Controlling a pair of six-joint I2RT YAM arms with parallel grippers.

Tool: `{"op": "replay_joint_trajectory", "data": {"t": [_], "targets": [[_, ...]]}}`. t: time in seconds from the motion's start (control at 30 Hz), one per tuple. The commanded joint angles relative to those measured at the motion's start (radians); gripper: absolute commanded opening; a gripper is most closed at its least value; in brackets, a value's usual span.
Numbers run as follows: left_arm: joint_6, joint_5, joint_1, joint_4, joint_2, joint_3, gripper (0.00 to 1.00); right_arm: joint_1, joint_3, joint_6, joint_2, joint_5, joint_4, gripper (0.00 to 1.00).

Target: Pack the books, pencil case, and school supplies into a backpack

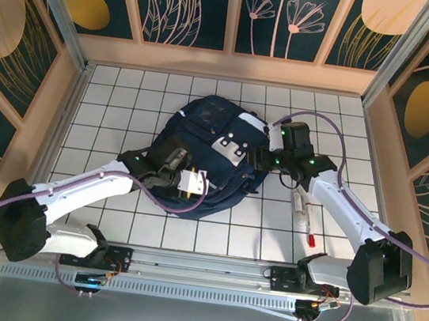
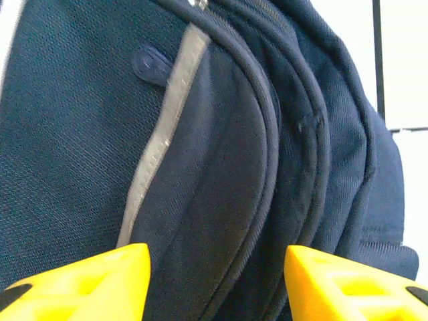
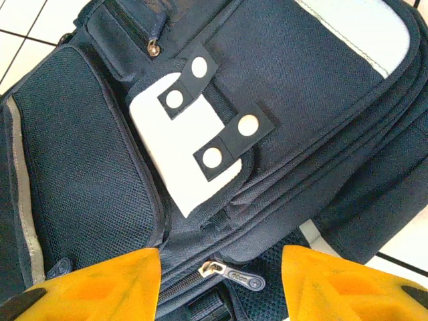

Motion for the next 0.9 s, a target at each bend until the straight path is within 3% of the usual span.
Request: {"op": "replay_joint_trajectory", "data": {"t": [0.0,0.2,0.5,0.57,0.6,0.67,0.77,0.87], "targets": [[0.042,-0.093,0.0,0.026,0.004,-0.01,0.57,0.003,-0.013,-0.019,-0.013,-0.019,-0.004,0.51],[0.048,-0.171,0.008,0.061,0.122,0.001,0.53,0.003,-0.034,-0.017,-0.03,-0.032,0.003,0.51],[0.112,-0.115,0.008,0.177,0.127,-0.058,0.6,0.004,-0.092,-0.075,-0.083,-0.112,0.056,0.52],[0.083,-0.108,0.017,0.172,0.142,-0.031,0.51,0.004,-0.115,-0.107,-0.109,-0.123,0.082,0.52],[0.071,-0.101,0.023,0.163,0.155,-0.013,0.37,0.005,-0.122,-0.117,-0.121,-0.118,0.09,0.52],[0.056,-0.091,0.034,0.12,0.189,0.035,0.0,0.007,-0.146,-0.141,-0.151,-0.102,0.111,0.52],[0.045,-0.045,0.039,0.068,0.192,0.083,0.0,0.017,-0.232,-0.29,-0.216,-0.166,0.167,0.52],[0.079,0.046,0.041,0.089,0.118,0.071,0.0,0.032,-0.305,-0.568,-0.302,-0.348,0.181,0.52]]}}
